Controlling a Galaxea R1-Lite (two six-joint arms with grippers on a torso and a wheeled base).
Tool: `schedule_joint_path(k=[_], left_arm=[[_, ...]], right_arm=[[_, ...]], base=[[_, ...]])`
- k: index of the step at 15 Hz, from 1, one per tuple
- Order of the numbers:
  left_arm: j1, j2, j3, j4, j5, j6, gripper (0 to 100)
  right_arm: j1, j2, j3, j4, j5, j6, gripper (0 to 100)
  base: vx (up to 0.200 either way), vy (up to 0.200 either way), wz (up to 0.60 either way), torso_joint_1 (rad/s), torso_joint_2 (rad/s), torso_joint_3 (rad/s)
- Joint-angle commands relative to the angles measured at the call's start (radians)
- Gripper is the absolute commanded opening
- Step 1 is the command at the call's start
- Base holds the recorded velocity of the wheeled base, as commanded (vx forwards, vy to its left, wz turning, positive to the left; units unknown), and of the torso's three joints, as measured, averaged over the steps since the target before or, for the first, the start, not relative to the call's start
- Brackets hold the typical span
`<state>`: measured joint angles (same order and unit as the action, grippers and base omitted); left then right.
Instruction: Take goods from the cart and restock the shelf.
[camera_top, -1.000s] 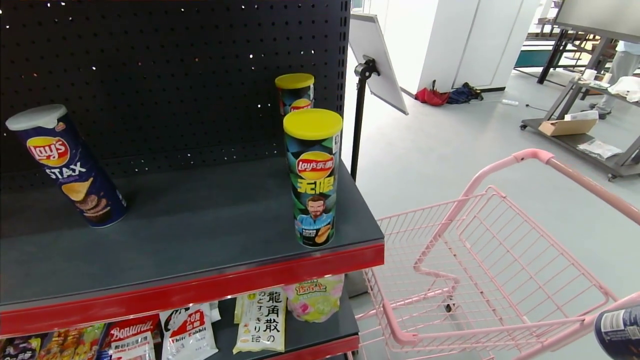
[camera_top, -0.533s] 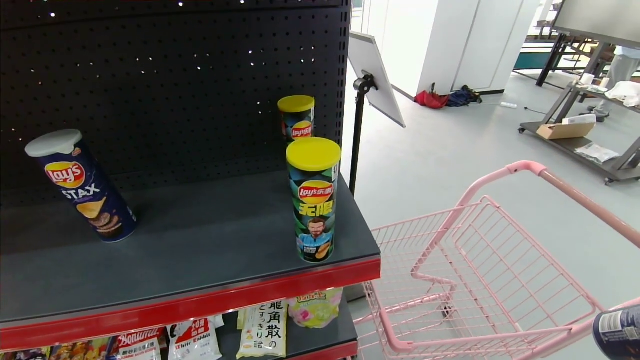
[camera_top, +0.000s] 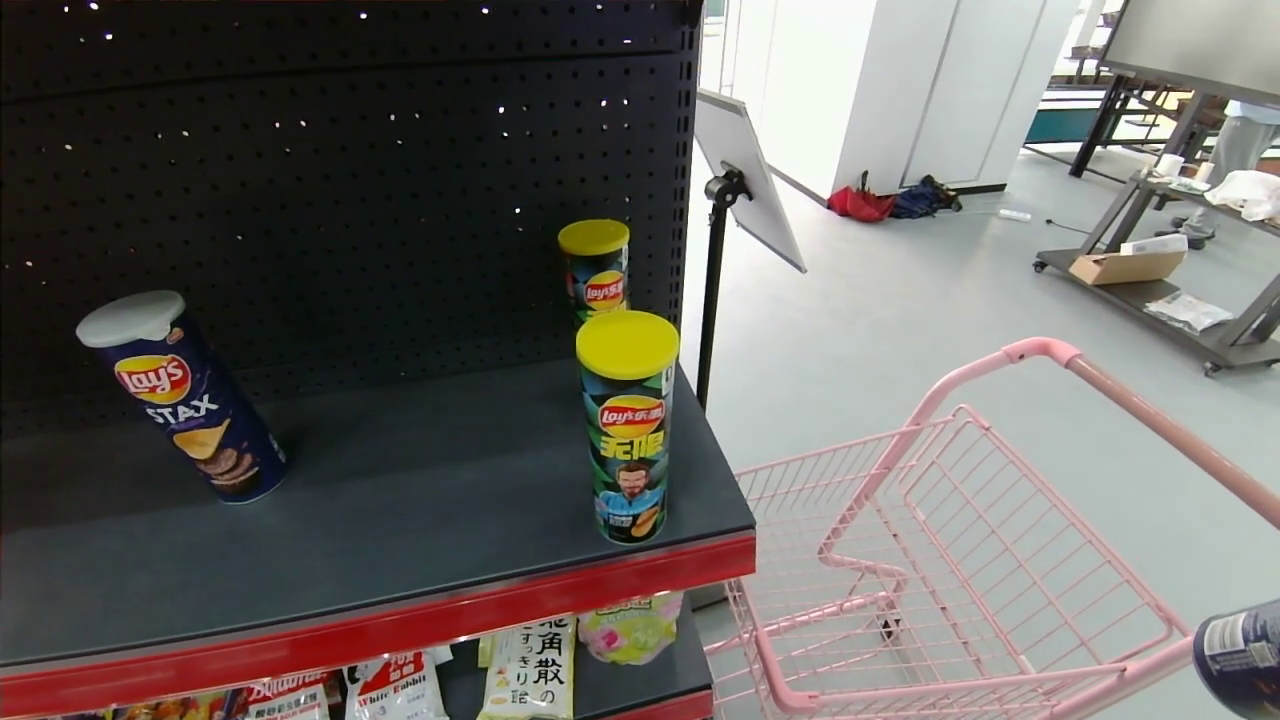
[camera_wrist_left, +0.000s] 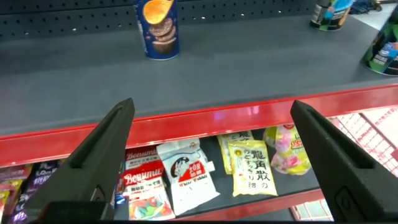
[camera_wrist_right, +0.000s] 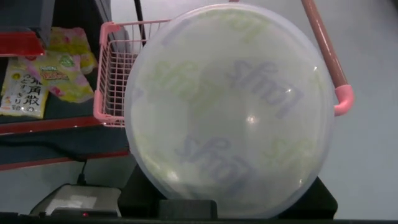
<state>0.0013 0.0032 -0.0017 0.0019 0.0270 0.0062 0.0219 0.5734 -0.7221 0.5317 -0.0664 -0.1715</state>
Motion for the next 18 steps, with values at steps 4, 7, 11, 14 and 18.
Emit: schedule_joint_path(k=[4,7,11,14,18], left_arm=[[0.000,0.001,0.000,0.000,0.001,0.000,100],[0.000,0.001,0.000,0.001,0.001,0.000,100],[0.000,0.001,0.000,0.000,0.001,0.000,100],[0.000,0.001,0.000,0.001,0.001,0.000,100],[0.000,0.001,0.000,0.000,0.001,0.000,100]], right_arm=[[0.003,0.005,0.027,-0.032,-0.009,-0.002,0],[0.003,0.005,0.029,-0.032,-0.007,-0.002,0],[0.001,-0.009,0.033,-0.032,-0.007,0.004,0],[0.000,-0.027,0.041,-0.032,-0.009,0.020,0],[0.000,-0.027,0.050,-0.033,-0.007,0.024,0]], base=[[0.000,0.000,0.30,0.002,0.00,0.000],[0.000,0.000,0.60,0.006,0.00,0.001],[0.000,0.000,0.00,0.000,0.00,0.000],[0.000,0.000,0.00,0.000,0.00,0.000],[0.000,0.000,0.00,0.000,0.00,0.000]])
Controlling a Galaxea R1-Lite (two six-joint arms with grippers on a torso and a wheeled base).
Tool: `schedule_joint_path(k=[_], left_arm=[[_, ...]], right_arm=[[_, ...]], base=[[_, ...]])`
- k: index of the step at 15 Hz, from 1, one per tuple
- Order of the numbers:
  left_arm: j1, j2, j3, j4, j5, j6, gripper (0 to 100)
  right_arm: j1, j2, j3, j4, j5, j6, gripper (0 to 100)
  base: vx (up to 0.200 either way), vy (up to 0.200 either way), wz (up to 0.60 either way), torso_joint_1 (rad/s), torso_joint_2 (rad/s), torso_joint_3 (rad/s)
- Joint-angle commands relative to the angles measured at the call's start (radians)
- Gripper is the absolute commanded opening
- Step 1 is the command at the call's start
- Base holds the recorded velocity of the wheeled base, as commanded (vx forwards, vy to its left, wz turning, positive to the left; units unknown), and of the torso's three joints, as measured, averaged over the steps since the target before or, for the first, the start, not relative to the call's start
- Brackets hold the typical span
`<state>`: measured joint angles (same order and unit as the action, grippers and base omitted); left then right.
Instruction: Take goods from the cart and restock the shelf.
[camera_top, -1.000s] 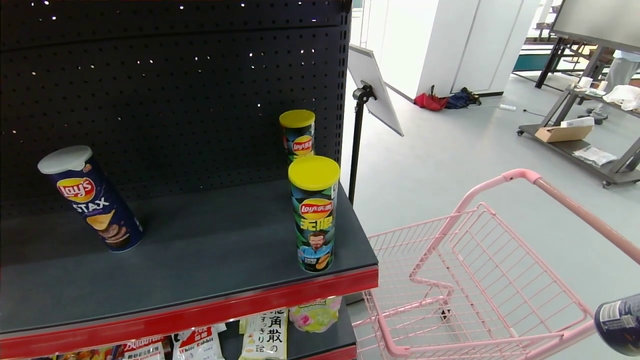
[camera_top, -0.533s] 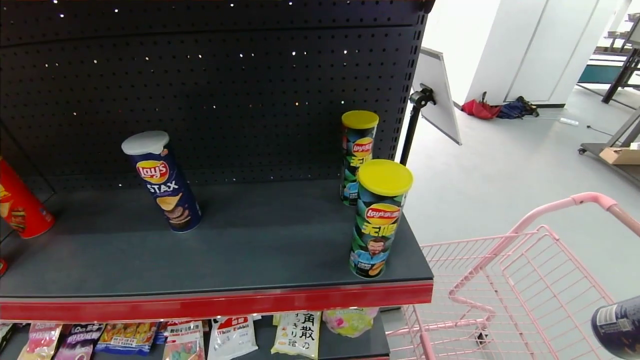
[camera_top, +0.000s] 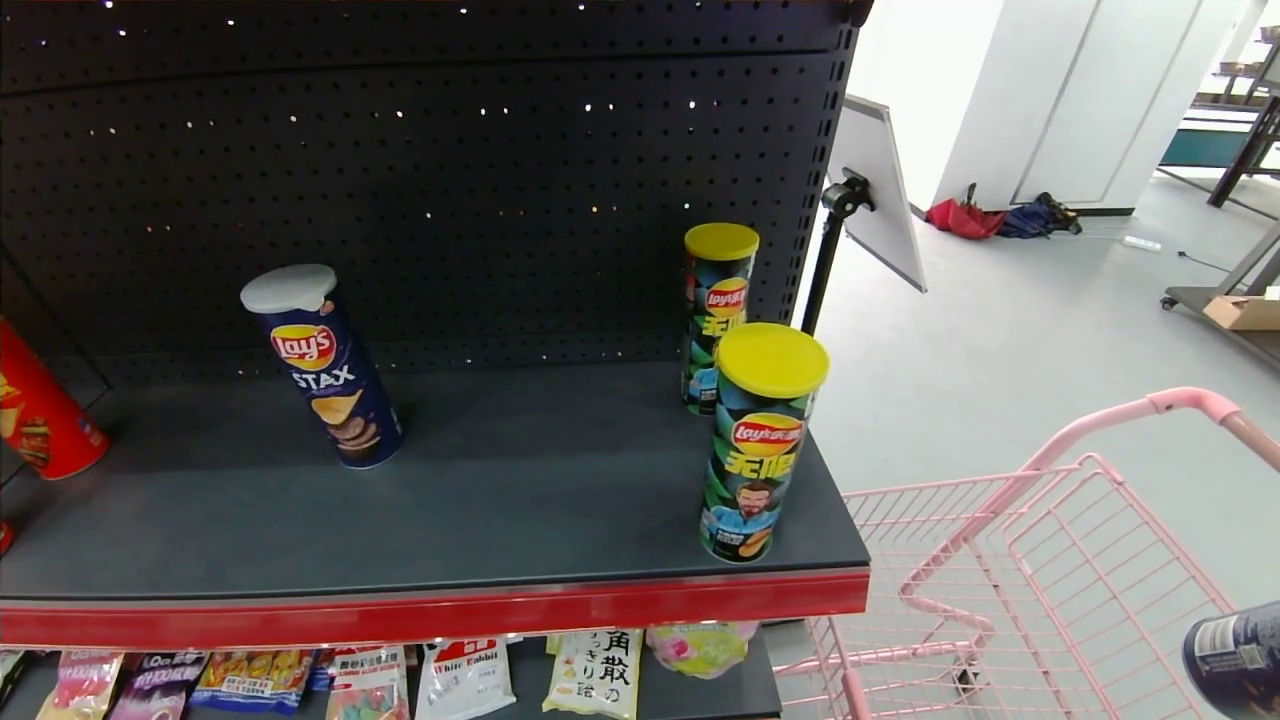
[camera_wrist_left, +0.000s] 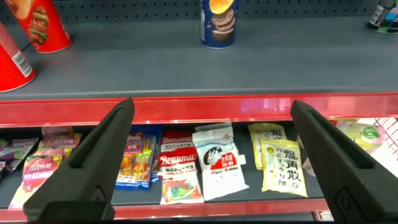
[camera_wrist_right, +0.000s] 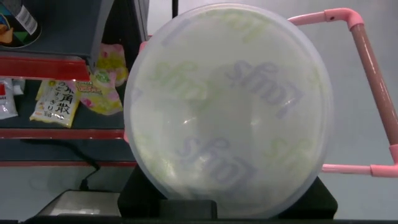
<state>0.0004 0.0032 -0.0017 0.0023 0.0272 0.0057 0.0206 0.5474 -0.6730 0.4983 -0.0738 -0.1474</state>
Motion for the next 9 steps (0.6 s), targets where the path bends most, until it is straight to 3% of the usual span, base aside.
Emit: schedule_joint_path(k=[1,2,7,9], left_arm=[[0.001,0.001,0.000,0.001,0.000,0.000,100],[0.001,0.001,0.000,-0.001,0.000,0.002,100],[0.001,0.001,0.000,-0.001,0.000,0.002,100],[0.001,0.001,0.000,-0.001,0.000,0.002,100]], right_arm=[[0.001,0.000,0.001,0.000,0.000,0.000,0],[0.001,0.000,0.001,0.000,0.000,0.002,0],[0.001,-0.001,0.003,0.000,0.000,0.000,0],[0.001,-0.001,0.003,0.002,0.000,0.002,0]], base=[[0.000,0.000,0.00,0.000,0.00,0.000],[0.000,0.000,0.00,0.000,0.00,0.000],[-0.200,0.000,0.00,0.002,0.01,0.003],[0.000,0.000,0.00,0.000,0.00,0.000]])
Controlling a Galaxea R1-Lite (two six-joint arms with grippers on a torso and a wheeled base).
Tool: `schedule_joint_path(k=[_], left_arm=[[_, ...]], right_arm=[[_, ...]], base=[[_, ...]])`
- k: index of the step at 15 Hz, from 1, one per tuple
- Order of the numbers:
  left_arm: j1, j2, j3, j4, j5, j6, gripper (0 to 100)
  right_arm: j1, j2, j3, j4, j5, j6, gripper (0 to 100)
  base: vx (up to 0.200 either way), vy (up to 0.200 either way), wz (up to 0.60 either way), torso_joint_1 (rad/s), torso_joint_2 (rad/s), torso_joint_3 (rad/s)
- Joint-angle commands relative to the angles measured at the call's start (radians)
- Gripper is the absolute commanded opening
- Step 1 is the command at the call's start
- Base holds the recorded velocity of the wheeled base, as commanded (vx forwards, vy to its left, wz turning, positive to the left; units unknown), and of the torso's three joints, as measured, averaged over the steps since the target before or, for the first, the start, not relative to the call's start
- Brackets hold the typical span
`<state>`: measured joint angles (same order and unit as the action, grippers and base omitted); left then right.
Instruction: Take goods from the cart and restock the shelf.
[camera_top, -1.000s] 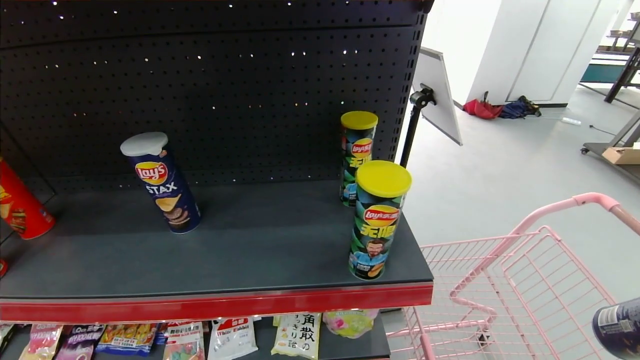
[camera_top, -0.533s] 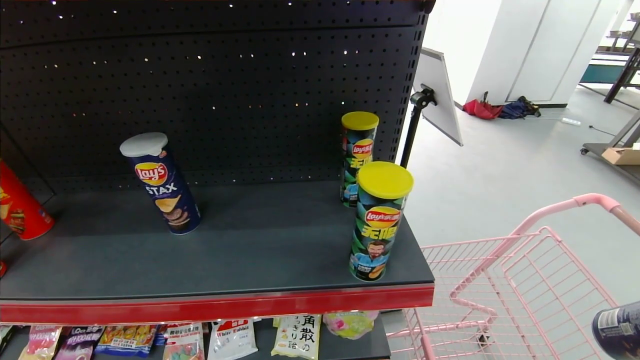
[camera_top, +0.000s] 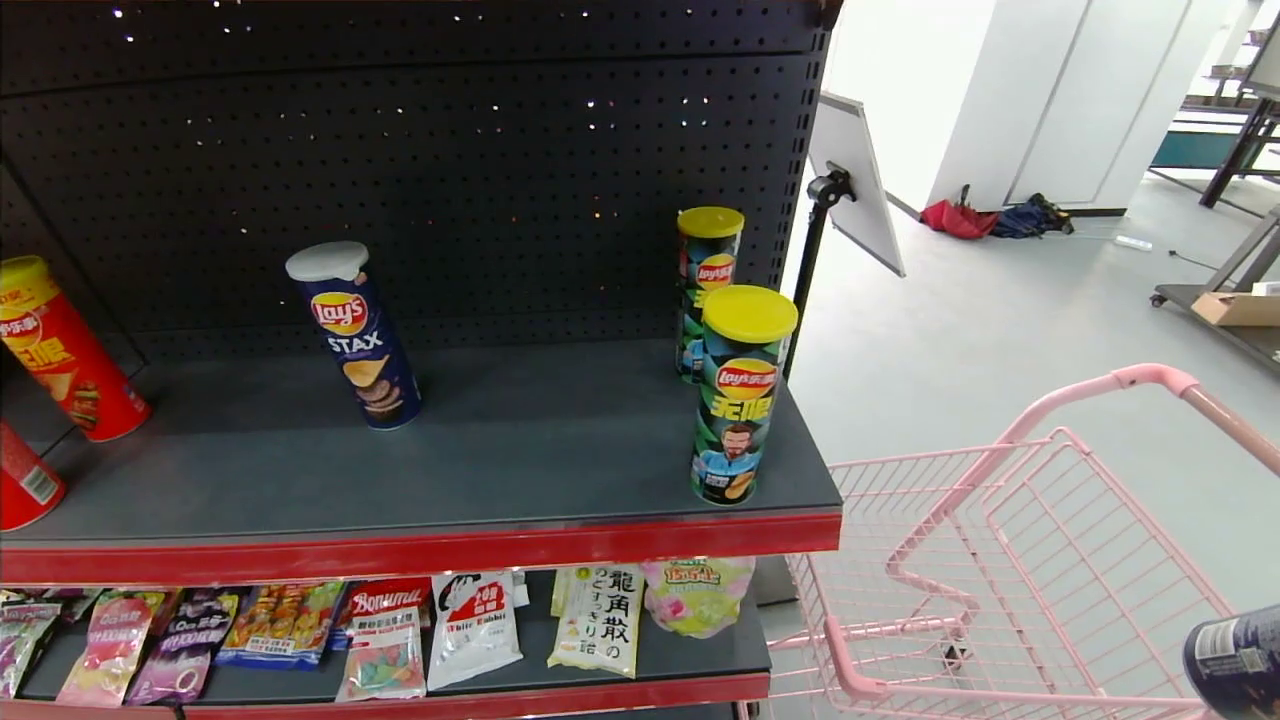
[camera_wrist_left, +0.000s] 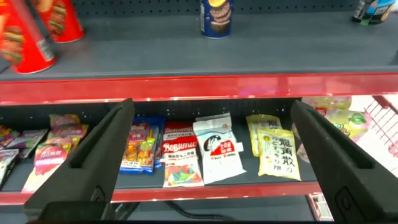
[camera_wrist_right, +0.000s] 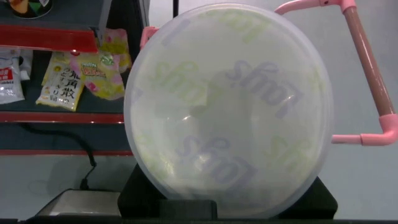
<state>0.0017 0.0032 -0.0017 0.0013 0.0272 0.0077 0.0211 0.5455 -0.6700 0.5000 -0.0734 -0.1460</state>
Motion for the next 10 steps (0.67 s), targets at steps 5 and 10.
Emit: schedule_joint_path(k=[5,10], left_arm=[[0.000,0.001,0.000,0.000,0.000,0.000,100],[0.000,0.001,0.000,0.000,0.000,0.000,100]], right_arm=[[0.000,-0.001,0.000,0.000,0.001,0.000,0],[0.000,-0.001,-0.002,-0.001,0.001,0.002,0]], base=[[0.000,0.120,0.00,0.004,0.00,0.000],[0.000,0.200,0.00,0.008,0.01,0.002]])
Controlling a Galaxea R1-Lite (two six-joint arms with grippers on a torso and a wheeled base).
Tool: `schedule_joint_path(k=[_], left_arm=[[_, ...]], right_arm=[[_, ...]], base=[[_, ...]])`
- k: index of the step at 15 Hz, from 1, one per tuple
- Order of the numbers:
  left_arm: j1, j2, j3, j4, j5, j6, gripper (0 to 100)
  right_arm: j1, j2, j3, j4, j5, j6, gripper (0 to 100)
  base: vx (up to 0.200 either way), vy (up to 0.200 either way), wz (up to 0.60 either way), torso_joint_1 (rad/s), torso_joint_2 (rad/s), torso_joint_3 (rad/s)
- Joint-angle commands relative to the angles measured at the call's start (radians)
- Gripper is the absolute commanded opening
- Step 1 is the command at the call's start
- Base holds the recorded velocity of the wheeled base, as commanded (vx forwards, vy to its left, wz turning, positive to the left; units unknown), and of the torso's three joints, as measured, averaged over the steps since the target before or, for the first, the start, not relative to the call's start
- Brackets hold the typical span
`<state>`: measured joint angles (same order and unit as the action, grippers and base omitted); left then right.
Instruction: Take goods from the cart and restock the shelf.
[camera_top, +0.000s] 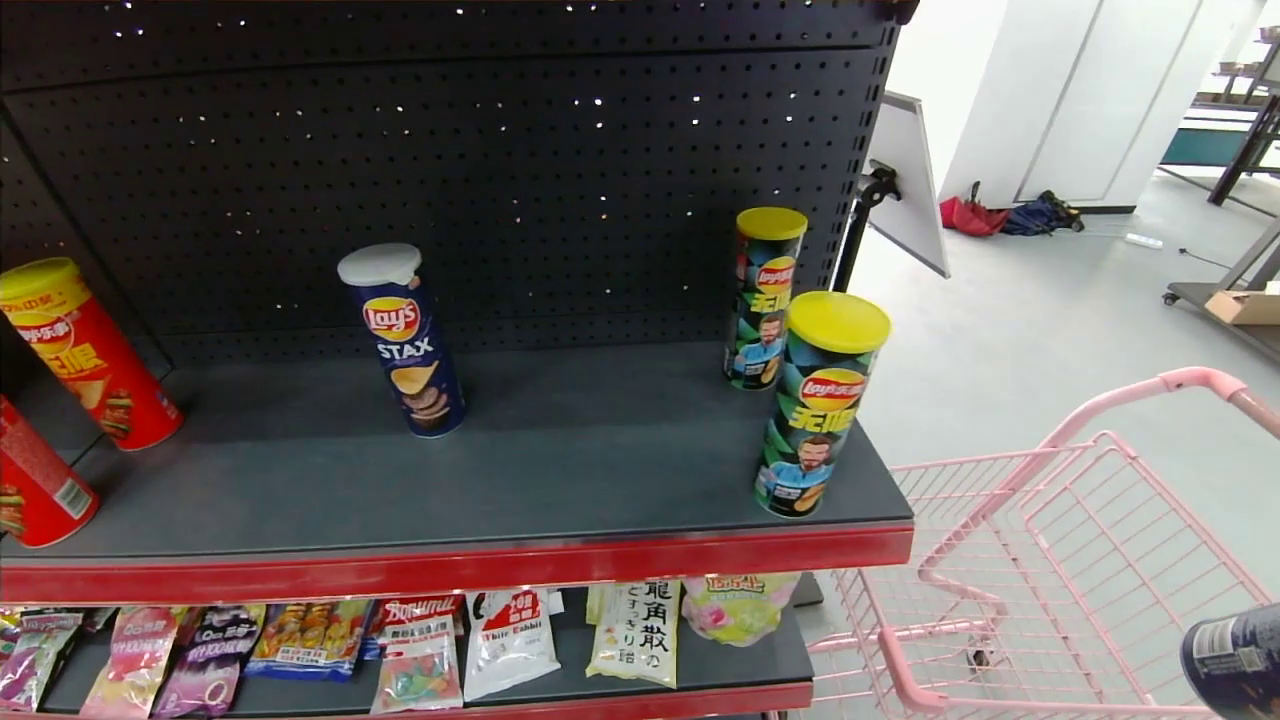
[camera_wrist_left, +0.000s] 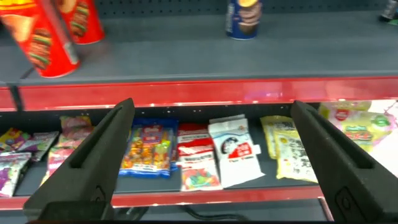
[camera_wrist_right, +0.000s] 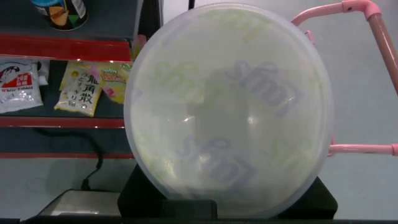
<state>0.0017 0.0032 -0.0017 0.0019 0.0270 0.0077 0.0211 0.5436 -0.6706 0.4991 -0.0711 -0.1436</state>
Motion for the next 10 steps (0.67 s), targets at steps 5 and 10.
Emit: schedule_joint_path(k=[5,10], left_arm=[[0.000,0.001,0.000,0.000,0.001,0.000,100],[0.000,0.001,0.000,0.000,0.001,0.000,100]], right_arm=[[0.000,-0.027,0.000,0.002,0.001,0.022,0],[0.000,-0.070,0.033,0.004,-0.004,0.044,0]], base=[[0.000,0.200,0.00,0.004,0.01,0.001],[0.000,0.200,0.00,0.004,0.00,0.002]])
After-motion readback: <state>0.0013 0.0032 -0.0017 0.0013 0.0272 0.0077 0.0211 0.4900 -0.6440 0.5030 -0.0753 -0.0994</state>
